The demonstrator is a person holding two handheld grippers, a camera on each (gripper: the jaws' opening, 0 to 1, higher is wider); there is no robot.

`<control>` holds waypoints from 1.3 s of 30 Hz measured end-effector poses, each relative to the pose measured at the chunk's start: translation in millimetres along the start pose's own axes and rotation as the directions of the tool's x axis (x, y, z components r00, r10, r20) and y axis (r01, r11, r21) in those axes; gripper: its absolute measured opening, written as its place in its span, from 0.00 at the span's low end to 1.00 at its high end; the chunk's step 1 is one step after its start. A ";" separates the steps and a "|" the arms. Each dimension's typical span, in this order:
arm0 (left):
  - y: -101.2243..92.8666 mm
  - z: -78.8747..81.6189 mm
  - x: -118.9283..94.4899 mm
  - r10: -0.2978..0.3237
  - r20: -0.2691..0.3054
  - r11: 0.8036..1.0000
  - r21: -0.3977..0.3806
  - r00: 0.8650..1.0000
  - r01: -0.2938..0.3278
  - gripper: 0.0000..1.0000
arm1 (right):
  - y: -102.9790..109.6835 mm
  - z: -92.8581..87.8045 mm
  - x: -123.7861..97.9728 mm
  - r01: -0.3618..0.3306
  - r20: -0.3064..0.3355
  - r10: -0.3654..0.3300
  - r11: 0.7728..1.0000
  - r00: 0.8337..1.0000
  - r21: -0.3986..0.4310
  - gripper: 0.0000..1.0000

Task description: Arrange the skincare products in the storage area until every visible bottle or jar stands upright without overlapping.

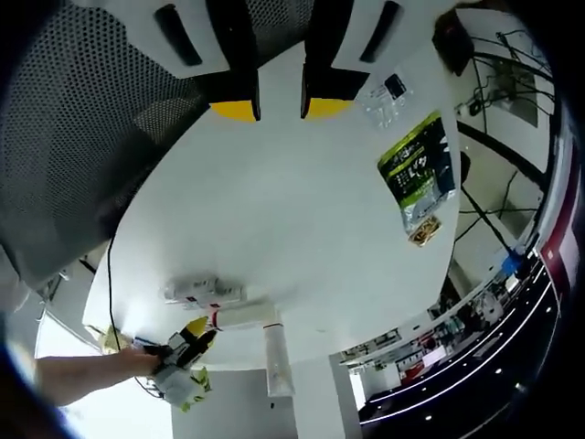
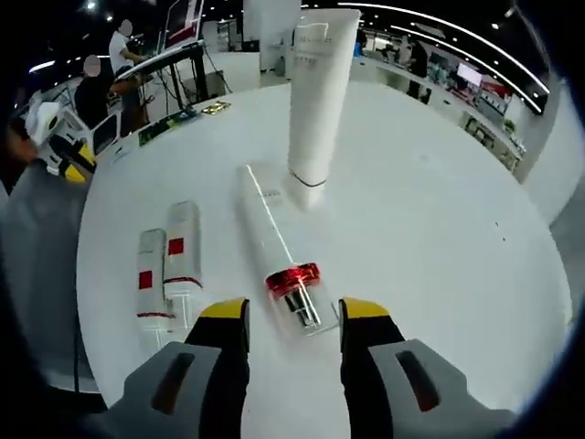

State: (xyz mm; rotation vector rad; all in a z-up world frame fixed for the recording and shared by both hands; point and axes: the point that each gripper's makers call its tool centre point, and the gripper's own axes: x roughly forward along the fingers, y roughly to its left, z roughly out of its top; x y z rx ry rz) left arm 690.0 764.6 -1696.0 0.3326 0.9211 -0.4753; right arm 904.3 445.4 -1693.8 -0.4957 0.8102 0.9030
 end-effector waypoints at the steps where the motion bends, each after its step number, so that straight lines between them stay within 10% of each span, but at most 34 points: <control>1: 0.7 0.2 -0.3 0.002 0.002 1.000 -0.003 1.000 -0.002 0.18 | -0.8 -0.3 0.7 -0.006 -0.011 0.006 1.000 1.000 -0.020 0.32; 10: 0.8 -2.0 1.3 -0.003 -0.005 1.000 -0.001 1.000 0.003 0.18 | -1.1 -15.6 22.0 -0.089 -0.205 0.024 0.945 0.978 -0.314 0.35; 24: -0.8 -4.1 1.5 -0.008 -0.016 1.000 0.007 1.000 0.008 0.18 | 2.5 -16.4 26.2 -0.201 -0.195 0.169 0.967 0.966 -0.159 0.26; 39: 0.9 -4.5 1.1 0.007 -0.021 1.000 0.022 1.000 -0.006 0.18 | -1.0 -13.8 15.8 -0.203 -0.238 0.137 0.938 0.962 -0.281 0.24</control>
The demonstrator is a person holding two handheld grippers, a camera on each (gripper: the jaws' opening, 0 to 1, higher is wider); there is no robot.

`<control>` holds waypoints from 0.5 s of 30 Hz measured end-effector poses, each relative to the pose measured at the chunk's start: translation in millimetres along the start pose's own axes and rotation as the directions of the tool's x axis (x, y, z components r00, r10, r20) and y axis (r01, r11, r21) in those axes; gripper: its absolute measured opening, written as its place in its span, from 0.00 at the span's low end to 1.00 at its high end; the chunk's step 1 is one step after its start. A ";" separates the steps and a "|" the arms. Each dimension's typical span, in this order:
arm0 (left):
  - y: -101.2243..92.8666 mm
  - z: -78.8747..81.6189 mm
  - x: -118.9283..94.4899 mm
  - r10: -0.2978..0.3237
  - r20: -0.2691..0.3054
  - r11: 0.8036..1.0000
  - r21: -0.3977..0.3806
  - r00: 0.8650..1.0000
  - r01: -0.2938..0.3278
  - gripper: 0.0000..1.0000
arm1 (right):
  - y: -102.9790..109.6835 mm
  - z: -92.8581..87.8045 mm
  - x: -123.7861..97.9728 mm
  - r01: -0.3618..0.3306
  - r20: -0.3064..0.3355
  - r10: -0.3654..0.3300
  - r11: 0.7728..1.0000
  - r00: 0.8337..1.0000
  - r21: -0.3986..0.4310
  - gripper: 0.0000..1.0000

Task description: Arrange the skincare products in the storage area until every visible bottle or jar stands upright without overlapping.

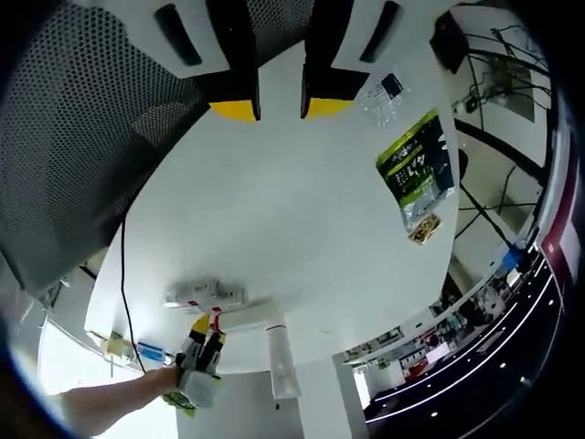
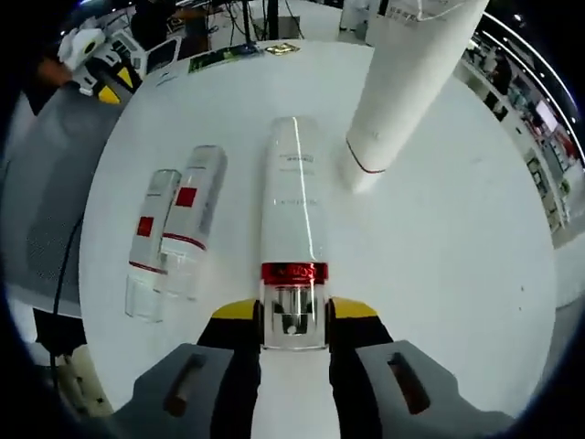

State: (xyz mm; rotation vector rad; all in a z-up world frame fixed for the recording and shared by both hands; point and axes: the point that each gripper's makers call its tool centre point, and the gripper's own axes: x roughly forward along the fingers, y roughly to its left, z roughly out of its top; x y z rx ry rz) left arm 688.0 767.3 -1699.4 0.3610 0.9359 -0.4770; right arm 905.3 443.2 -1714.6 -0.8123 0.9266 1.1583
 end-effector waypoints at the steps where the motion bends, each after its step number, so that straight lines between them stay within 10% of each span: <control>1: 0.0 0.1 0.1 0.000 0.000 1.000 0.000 1.000 0.000 0.18 | 0.7 1.2 -2.0 -0.001 0.002 0.001 1.000 1.000 -0.002 0.24; 15: 1.4 0.5 -0.2 0.014 -0.005 1.000 0.013 1.000 -0.014 0.18 | 8.1 15.8 -34.6 0.010 -0.044 -0.015 0.994 0.999 -0.113 0.24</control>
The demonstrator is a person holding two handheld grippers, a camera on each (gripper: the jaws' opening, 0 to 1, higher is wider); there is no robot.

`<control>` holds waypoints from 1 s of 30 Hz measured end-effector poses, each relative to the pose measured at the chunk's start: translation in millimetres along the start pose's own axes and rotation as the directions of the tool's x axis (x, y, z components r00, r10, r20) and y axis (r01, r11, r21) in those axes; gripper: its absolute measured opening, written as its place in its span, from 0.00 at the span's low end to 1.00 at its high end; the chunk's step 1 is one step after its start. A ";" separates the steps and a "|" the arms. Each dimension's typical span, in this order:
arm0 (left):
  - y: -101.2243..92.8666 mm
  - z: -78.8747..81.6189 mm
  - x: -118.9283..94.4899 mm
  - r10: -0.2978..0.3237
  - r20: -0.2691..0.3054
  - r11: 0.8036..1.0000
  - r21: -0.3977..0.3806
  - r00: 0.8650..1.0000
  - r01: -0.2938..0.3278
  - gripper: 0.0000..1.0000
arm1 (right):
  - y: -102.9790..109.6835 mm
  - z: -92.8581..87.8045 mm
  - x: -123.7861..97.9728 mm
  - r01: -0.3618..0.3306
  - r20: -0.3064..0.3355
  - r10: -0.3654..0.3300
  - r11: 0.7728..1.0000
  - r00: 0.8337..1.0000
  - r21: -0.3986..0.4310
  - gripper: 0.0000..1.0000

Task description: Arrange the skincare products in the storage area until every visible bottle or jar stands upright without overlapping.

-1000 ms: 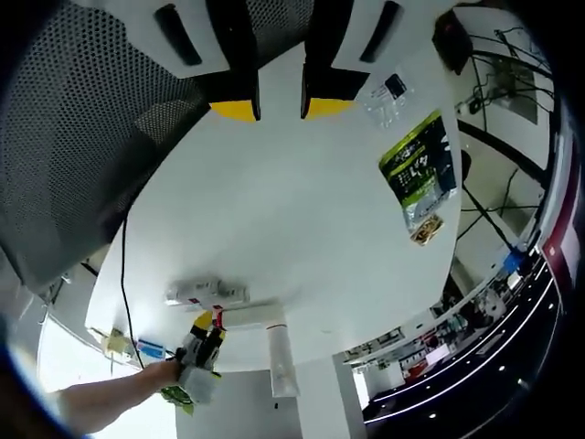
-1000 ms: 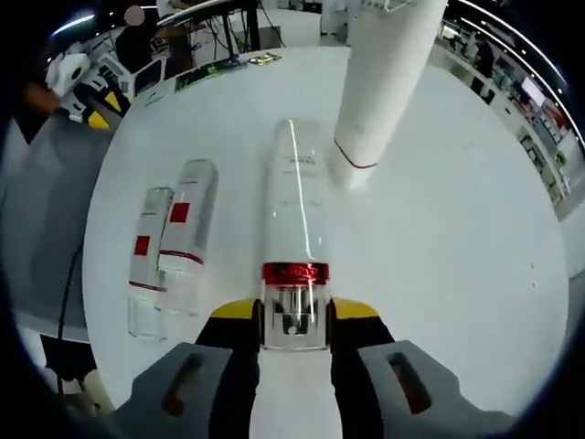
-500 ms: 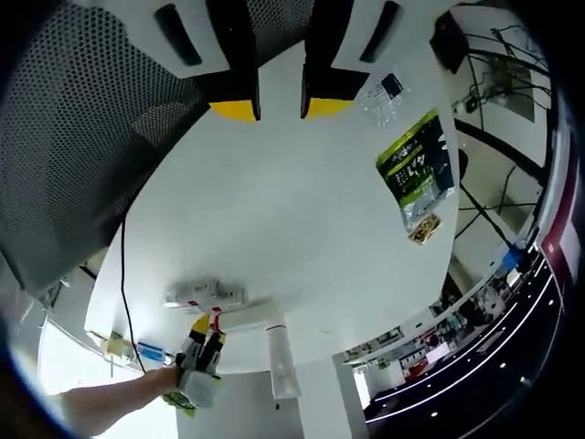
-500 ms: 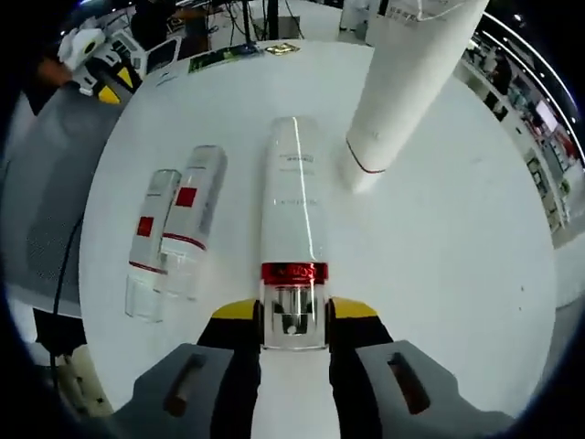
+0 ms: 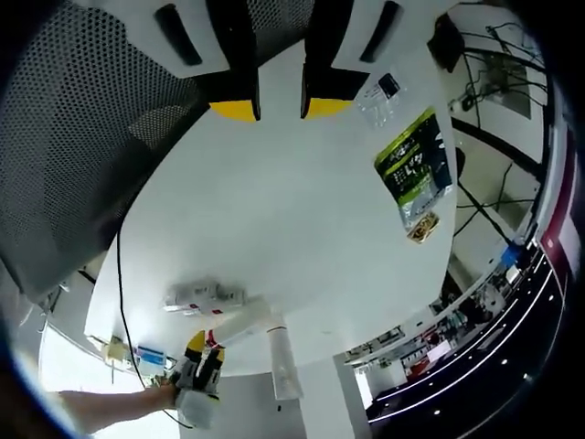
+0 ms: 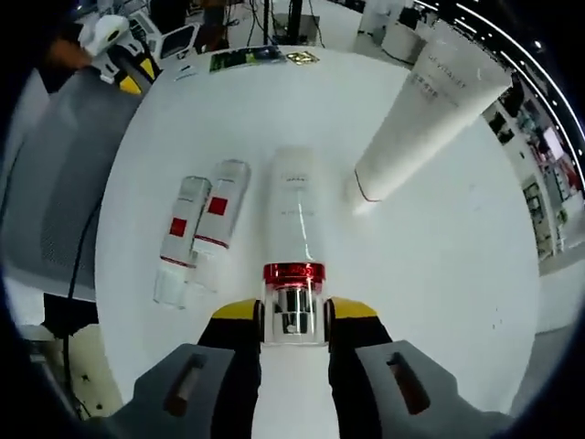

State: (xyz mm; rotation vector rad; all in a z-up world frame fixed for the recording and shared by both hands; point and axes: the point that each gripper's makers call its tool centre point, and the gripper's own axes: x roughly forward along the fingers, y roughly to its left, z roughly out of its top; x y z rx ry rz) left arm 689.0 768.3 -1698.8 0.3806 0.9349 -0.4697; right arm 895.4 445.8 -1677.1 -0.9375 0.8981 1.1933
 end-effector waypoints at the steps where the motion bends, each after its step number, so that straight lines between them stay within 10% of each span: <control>1: -0.3 0.1 -0.3 -0.001 0.001 1.000 0.000 1.000 0.001 0.18 | -0.5 1.0 -3.7 0.002 -0.007 -0.002 1.000 1.000 -0.011 0.24; 30: 5.1 9.2 -5.7 0.036 0.046 0.999 0.006 0.998 -0.036 0.18 | -20.9 -2.2 -70.4 -0.085 -0.241 0.050 0.987 0.969 -0.140 0.23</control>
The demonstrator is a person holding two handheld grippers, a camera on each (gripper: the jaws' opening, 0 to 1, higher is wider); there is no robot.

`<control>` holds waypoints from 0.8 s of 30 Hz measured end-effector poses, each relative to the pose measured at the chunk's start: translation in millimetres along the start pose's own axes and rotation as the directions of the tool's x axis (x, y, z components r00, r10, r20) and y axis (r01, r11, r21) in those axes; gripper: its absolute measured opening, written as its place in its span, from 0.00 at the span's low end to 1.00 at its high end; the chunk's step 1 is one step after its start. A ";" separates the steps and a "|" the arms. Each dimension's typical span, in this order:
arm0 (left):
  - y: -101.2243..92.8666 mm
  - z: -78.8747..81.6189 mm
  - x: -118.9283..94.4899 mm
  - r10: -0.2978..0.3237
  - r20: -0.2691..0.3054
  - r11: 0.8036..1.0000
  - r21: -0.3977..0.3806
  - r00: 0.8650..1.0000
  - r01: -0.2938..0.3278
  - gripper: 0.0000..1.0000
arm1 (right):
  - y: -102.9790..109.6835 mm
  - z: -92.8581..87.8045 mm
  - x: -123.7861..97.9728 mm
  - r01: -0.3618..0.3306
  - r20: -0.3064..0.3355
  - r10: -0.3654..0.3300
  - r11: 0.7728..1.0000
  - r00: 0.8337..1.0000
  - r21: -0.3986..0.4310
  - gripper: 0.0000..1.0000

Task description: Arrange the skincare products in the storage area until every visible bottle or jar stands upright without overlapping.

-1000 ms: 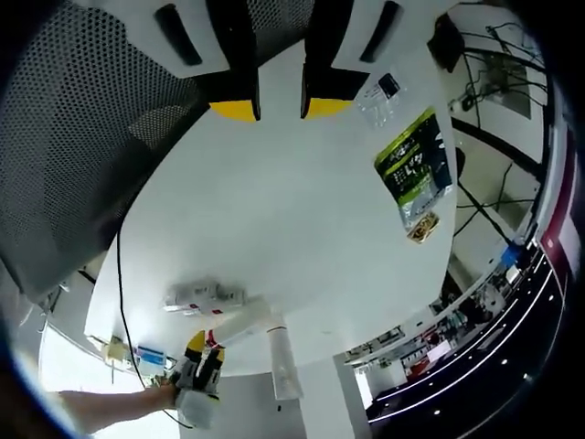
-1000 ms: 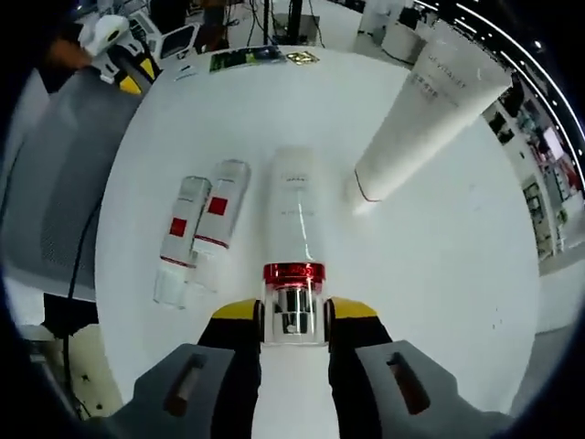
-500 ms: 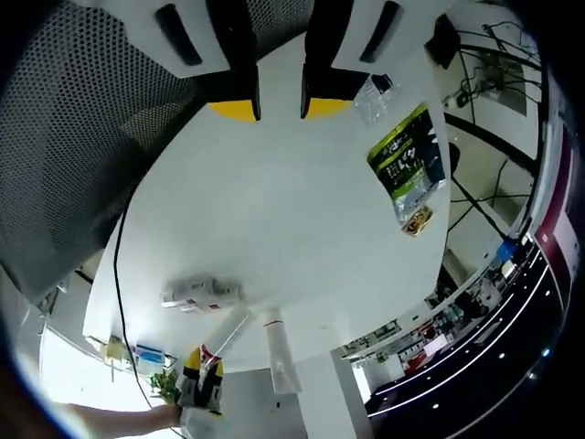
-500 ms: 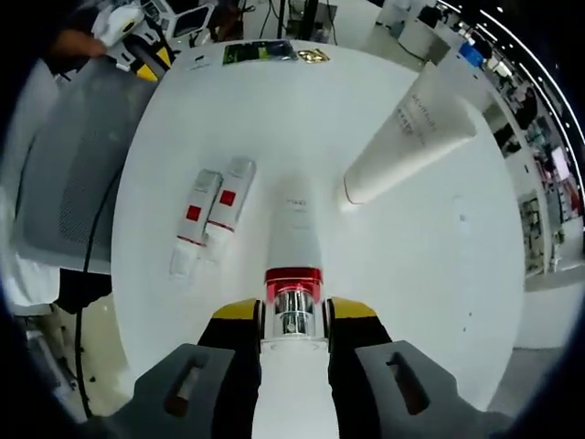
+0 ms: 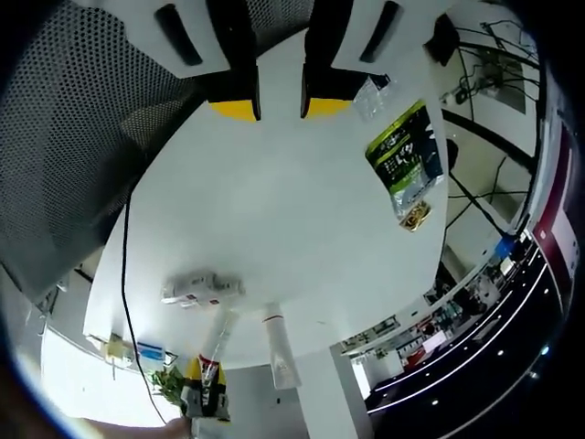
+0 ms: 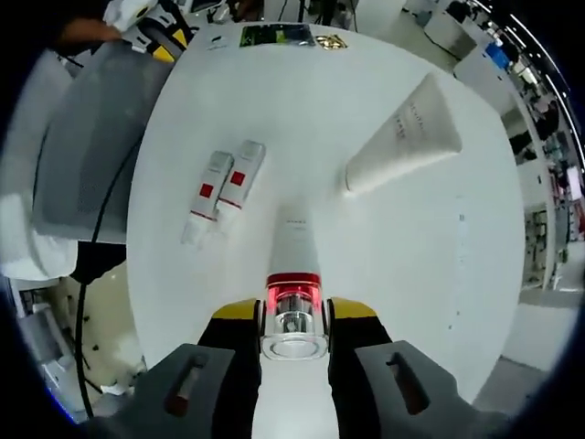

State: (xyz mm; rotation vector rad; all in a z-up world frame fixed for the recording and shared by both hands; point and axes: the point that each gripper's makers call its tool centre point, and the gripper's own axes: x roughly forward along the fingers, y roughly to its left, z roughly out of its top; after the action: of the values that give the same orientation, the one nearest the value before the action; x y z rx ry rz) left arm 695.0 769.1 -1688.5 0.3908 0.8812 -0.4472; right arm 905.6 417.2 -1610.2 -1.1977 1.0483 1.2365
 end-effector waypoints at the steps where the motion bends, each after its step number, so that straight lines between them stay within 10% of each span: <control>1: 1.3 0.1 0.0 0.006 0.002 1.000 -0.002 1.000 -0.006 0.18 | -0.1 -2.1 -0.7 -0.009 -0.020 0.009 1.000 1.000 -0.010 0.23; 24: 3.9 4.1 -2.4 0.018 0.026 1.000 -0.011 1.000 -0.017 0.18 | -4.3 -19.2 -8.5 -0.098 -0.309 0.055 0.987 0.949 -0.124 0.24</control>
State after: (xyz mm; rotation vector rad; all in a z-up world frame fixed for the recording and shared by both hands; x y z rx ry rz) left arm 698.4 770.8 -1683.7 0.3814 0.8542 -0.4302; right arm 910.2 397.4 -1603.6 -1.5024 1.2614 1.2237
